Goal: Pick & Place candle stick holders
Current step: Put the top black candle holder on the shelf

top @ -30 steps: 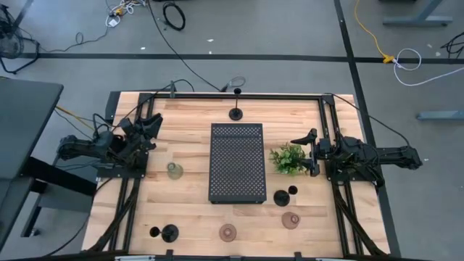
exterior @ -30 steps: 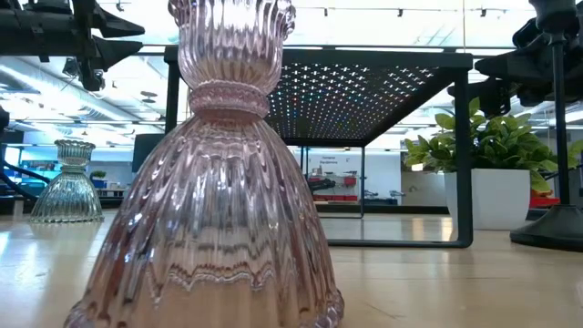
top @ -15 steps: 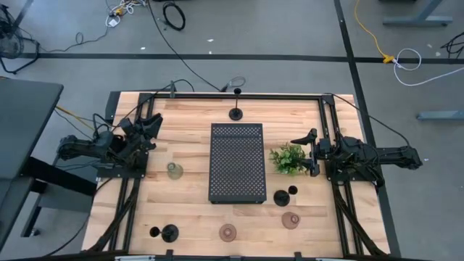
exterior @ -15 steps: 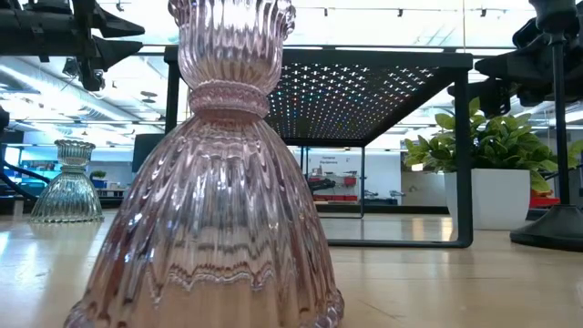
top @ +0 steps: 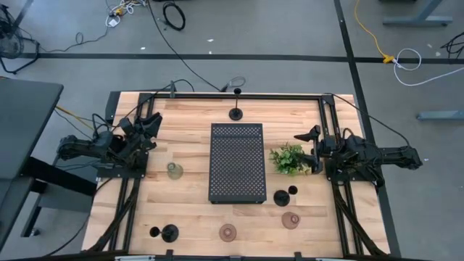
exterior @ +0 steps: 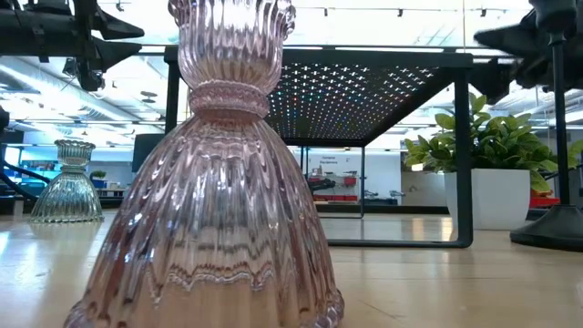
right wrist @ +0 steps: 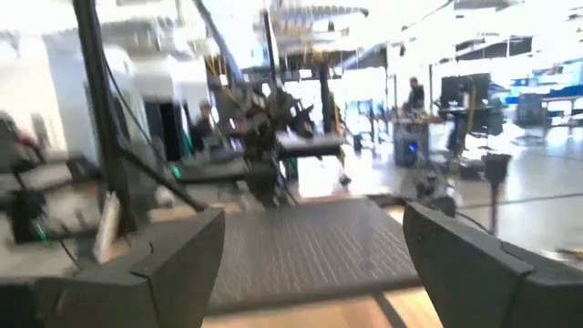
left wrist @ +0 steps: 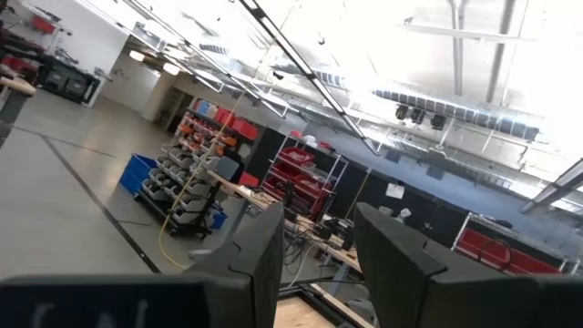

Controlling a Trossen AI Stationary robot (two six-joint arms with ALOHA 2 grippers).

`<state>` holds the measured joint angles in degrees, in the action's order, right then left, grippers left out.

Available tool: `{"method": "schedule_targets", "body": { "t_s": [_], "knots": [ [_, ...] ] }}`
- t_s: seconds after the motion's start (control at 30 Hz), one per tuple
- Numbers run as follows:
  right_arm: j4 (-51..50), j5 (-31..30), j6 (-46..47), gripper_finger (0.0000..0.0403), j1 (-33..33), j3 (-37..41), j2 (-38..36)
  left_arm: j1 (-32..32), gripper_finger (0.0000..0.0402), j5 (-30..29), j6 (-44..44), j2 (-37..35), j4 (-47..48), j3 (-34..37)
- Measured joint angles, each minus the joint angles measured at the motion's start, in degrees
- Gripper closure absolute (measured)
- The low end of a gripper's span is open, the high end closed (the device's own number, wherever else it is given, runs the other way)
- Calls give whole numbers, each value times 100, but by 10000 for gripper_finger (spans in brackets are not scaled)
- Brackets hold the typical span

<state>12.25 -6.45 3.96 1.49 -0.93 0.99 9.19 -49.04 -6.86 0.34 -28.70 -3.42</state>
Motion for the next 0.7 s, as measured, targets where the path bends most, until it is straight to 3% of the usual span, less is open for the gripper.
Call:
{"method": "schedule_targets", "body": {
  "t_s": [0.33,0.7],
  "knots": [
    [1010,-207,496,69,-2,0,-1,-2,264,38,7,0,61,0],
    [1008,-360,1130,69,0,0,0,0,264,18,14,0,156,0]
  ]
}}
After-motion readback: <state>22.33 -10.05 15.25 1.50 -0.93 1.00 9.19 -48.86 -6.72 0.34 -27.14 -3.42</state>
